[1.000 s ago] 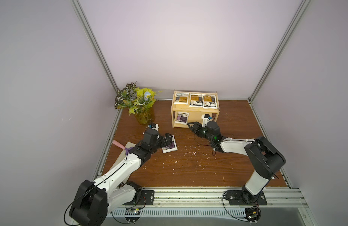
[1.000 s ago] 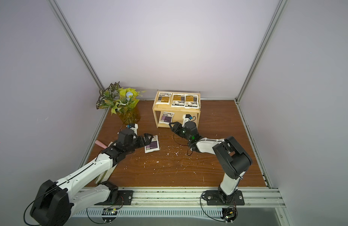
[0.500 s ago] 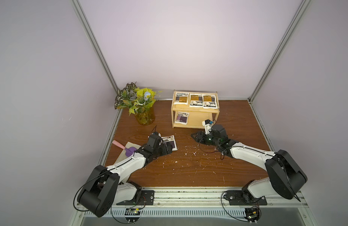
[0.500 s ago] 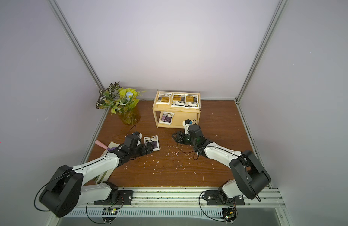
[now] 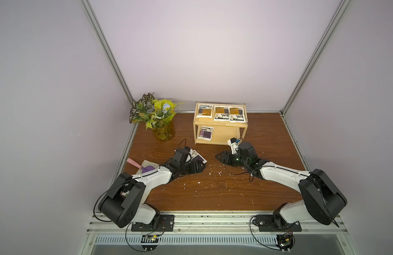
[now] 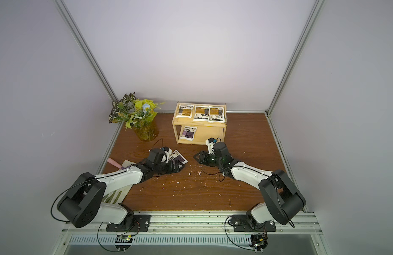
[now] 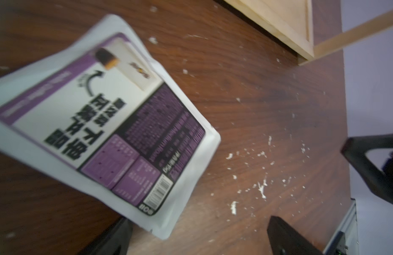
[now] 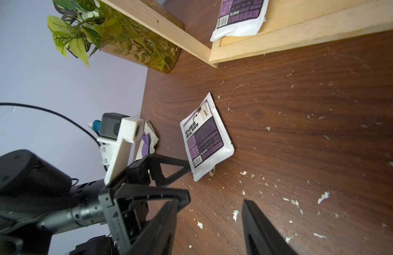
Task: Place the bagged coffee beans on the shelf by color
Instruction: Adjust the bagged coffee beans at the center of the board.
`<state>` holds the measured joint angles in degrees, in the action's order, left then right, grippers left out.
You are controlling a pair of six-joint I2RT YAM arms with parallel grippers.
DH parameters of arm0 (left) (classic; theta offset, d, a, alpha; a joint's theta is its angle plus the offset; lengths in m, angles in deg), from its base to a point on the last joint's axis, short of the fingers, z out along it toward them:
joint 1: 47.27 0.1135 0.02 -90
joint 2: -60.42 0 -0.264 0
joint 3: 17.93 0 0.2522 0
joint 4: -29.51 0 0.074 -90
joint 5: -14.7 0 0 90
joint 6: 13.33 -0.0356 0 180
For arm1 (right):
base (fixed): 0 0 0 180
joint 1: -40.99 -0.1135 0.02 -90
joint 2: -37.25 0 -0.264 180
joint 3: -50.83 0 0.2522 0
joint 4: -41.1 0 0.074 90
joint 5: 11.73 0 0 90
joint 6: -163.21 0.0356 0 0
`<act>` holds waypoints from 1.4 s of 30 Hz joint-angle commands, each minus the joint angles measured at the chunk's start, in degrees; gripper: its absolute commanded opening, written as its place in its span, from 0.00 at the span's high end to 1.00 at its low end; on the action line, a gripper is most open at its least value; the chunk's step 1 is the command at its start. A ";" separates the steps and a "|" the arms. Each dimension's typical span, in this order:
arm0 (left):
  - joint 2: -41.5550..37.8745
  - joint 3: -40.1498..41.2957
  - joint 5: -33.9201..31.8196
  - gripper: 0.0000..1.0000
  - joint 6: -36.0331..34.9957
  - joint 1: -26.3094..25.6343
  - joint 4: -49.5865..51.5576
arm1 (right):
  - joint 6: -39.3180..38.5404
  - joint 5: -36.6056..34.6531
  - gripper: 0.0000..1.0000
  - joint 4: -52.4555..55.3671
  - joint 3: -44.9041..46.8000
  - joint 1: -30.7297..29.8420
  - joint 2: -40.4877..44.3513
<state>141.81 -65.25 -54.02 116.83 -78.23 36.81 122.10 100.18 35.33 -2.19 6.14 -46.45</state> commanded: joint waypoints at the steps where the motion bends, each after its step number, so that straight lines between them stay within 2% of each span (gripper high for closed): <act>1: -1.28 -1.95 2.32 0.00 1.02 -1.91 -1.03 | 1.68 2.67 0.46 -1.30 0.09 -0.22 -1.16; 7: -8.34 -3.43 -7.64 0.00 -1.26 -1.18 5.78 | 4.13 4.06 0.46 -2.16 -0.50 -0.57 -4.43; 15: -10.96 -2.51 -12.70 0.00 -2.73 7.36 5.47 | 10.14 3.70 0.46 -7.37 -2.03 -3.20 -10.32; 23: -3.85 -3.40 -10.38 0.00 -5.28 11.59 1.13 | 19.21 0.69 0.46 -13.28 -3.39 -6.26 -15.95; 30: 2.21 -3.25 -5.74 0.00 -6.59 14.51 -3.92 | 21.56 -3.32 0.46 -11.05 -7.05 -8.52 -18.63; 42: 5.17 -1.88 -2.69 0.00 -6.42 14.70 -7.78 | 25.94 -7.33 0.46 -10.21 -10.06 -9.27 -22.79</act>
<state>146.42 -67.78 -58.15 111.52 -64.11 31.15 146.77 94.95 24.86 -9.91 -2.73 -68.78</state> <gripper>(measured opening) 0.999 0.537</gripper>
